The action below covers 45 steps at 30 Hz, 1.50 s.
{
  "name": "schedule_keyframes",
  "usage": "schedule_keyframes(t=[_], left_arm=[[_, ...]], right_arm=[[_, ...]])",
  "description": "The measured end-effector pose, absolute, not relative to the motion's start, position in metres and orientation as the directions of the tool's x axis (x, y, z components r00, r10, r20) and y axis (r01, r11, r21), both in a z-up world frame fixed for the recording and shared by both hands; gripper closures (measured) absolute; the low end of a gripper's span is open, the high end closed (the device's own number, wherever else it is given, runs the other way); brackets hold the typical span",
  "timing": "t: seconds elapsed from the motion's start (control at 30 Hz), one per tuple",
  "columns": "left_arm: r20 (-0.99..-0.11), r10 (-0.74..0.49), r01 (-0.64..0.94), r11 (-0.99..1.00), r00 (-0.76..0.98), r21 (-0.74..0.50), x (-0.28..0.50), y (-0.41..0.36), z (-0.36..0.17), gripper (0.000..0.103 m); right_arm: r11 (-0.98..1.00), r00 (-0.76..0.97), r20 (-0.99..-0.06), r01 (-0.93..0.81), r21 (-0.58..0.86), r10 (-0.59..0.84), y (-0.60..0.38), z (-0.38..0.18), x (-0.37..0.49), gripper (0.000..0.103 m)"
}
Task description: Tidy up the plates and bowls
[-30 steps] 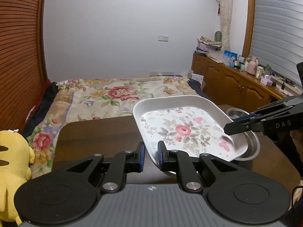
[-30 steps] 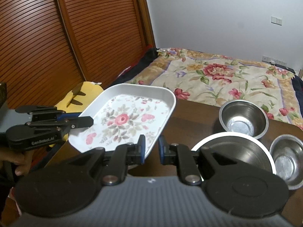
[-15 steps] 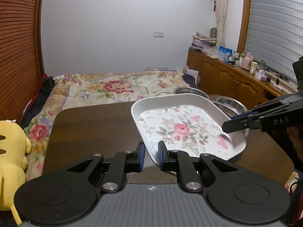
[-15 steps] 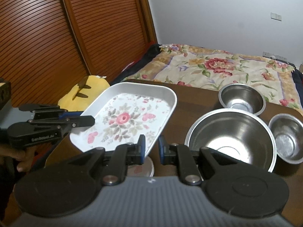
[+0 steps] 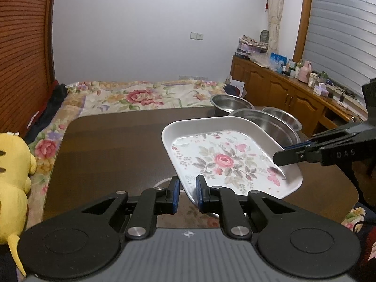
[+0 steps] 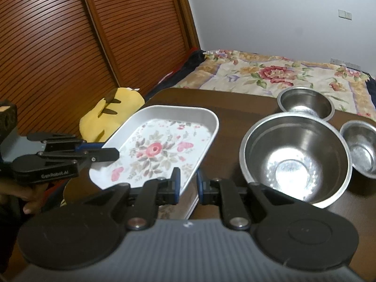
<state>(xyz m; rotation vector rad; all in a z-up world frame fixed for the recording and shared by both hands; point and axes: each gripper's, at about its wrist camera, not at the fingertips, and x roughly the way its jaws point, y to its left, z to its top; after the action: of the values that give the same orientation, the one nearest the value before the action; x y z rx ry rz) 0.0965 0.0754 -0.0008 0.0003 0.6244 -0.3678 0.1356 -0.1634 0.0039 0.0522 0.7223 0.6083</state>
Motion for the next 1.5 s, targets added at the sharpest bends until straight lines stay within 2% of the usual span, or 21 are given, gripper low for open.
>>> schedule_keyframes(t=[0.47,1.03,1.5], left_arm=[[-0.598,-0.302,0.307,0.947,0.742,-0.097,0.077,0.075,-0.017,0.086],[-0.618,-0.266,0.302,0.952,0.740,-0.047,0.068,0.073,-0.034,0.086],[-0.630,-0.232,0.278,0.960,0.741,-0.026,0.070,0.073,-0.044,0.086]], right_arm=[[0.824,0.598,-0.575,-0.477,0.305,0.559,-0.163,-0.026,0.110,0.087],[0.869,0.705,-0.508,-0.405,0.285,0.495,-0.154,-0.051,0.090,0.087],[0.879,0.731,-0.490,-0.411,0.241,0.476,-0.143,-0.059,0.082,0.086]])
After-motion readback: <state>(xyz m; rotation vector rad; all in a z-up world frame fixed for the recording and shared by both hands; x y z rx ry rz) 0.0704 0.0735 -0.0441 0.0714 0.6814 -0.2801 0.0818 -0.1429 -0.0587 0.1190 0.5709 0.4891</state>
